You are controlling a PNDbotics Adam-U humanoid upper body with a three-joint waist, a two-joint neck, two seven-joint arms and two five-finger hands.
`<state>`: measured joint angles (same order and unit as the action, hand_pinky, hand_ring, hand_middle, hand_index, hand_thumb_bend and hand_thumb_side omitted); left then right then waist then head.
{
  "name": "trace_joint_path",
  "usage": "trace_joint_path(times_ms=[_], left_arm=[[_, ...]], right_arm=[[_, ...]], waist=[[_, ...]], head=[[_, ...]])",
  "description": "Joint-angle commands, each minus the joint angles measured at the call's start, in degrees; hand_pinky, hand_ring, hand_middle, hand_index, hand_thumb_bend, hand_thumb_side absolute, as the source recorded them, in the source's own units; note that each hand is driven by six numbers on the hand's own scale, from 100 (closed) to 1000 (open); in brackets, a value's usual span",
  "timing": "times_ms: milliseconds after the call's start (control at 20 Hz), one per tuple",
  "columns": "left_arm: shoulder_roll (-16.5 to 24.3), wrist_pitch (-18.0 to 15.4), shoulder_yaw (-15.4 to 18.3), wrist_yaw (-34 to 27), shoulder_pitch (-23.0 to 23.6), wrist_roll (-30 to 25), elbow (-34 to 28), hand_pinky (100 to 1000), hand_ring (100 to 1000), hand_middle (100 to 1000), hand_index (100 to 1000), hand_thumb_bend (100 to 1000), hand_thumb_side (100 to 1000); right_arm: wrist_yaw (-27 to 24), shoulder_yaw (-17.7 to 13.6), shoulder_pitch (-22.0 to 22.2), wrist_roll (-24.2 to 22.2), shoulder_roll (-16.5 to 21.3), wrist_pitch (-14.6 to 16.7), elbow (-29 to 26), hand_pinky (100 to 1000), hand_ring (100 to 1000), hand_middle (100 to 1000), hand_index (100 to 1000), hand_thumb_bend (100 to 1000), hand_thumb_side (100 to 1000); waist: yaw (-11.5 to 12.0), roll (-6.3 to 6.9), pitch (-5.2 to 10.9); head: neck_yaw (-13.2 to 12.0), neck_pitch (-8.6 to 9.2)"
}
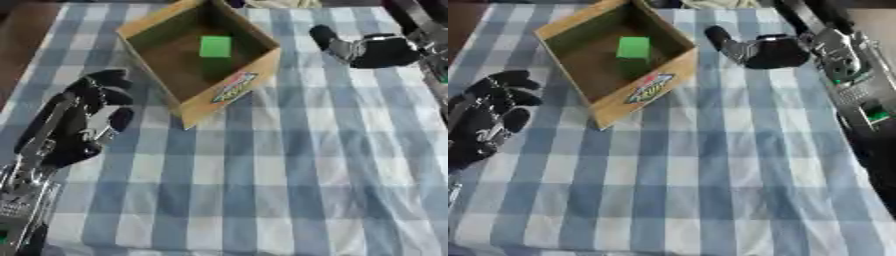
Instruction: Pick up objects on the table and place them in the box.
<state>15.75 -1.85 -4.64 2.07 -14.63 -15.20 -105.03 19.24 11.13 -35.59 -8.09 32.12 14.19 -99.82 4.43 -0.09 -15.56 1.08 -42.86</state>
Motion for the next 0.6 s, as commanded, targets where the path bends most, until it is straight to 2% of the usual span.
trace_joint_path(times_ms=[50,400,600], left_arm=[[1.22,-0.10,0.74,0.02,-0.11,0.41,-0.54,789,690,713,860,508,523],[1.04,-0.14,0.87,0.11,0.56,0.51,-0.32,788,694,712,856,509,525],[0.97,-0.12,0.87,0.09,0.60,0.61,-0.26,788,694,713,861,508,526]], right_arm=[[-3.46,-1.58,1.69,-1.08,1.47,-1.65,-4.26,783,821,845,912,256,531],[-9.82,-5.24,9.05,-1.95,-0.17,-3.34,-7.38,777,818,845,910,223,546],[-11.32,-6.64,11.70,-2.45,-0.90,-3.82,-8.18,776,818,845,909,205,554]], waist=[[-0.37,0.14,0.73],[-1.99,0.39,0.63],[-2.33,0.58,0.59]], head=[[-0.44,-0.86],[-1.00,-1.05],[-1.13,-0.94]])
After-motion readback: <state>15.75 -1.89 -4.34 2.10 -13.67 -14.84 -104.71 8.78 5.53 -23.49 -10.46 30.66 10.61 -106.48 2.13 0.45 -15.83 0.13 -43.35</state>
